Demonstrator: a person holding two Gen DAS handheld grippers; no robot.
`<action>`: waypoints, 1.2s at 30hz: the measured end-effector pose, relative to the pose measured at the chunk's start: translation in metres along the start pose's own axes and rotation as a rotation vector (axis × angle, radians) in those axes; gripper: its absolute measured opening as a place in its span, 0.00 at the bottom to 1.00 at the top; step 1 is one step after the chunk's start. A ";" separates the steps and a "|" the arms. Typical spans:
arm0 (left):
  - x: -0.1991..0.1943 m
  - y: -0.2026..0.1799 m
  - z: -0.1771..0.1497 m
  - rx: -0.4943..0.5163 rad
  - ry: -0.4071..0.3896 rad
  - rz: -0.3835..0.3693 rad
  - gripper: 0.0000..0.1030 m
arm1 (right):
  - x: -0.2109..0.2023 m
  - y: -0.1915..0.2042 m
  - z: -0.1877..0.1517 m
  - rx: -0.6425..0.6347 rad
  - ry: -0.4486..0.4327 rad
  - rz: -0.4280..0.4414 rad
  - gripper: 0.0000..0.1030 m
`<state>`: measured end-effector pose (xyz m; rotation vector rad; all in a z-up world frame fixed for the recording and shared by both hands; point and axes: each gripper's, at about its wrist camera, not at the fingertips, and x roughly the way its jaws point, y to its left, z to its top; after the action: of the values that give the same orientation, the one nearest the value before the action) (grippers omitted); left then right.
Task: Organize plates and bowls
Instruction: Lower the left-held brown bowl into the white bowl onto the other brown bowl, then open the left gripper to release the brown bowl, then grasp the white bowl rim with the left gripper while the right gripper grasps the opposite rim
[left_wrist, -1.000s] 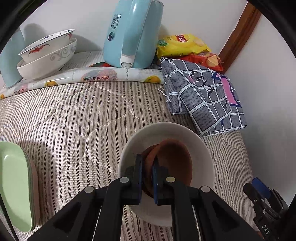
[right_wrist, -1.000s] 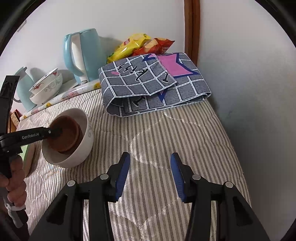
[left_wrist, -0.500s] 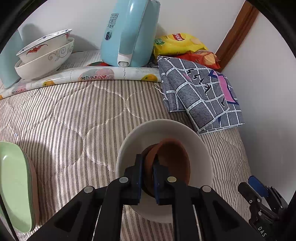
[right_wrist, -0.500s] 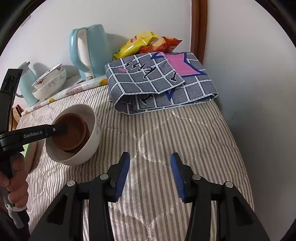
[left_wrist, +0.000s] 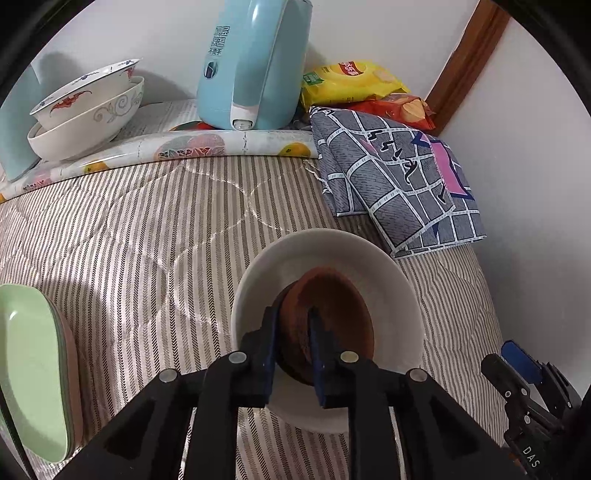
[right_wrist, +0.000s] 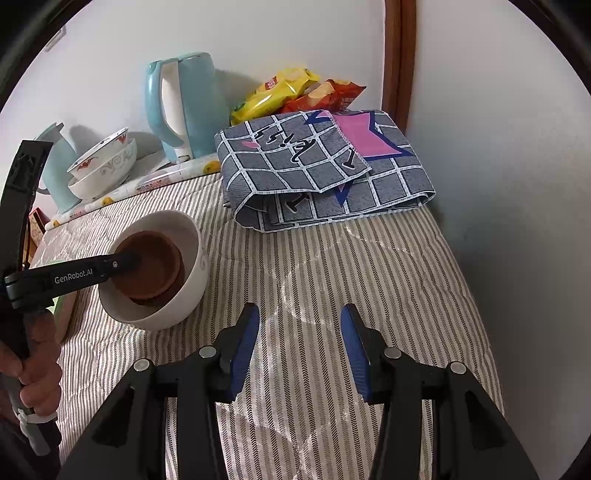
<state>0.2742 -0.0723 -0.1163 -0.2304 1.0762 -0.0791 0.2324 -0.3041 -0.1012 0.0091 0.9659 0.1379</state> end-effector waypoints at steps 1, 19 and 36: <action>0.000 0.000 0.000 0.001 0.005 -0.002 0.16 | 0.000 0.000 0.000 -0.001 0.000 0.001 0.44; -0.017 -0.005 -0.005 0.029 -0.021 0.009 0.36 | -0.009 0.012 0.001 -0.014 -0.018 0.015 0.49; -0.039 0.031 -0.003 -0.005 -0.062 0.033 0.36 | 0.012 0.055 0.022 -0.062 -0.007 0.073 0.49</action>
<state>0.2519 -0.0359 -0.0909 -0.2178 1.0186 -0.0393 0.2512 -0.2473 -0.0942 -0.0126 0.9541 0.2348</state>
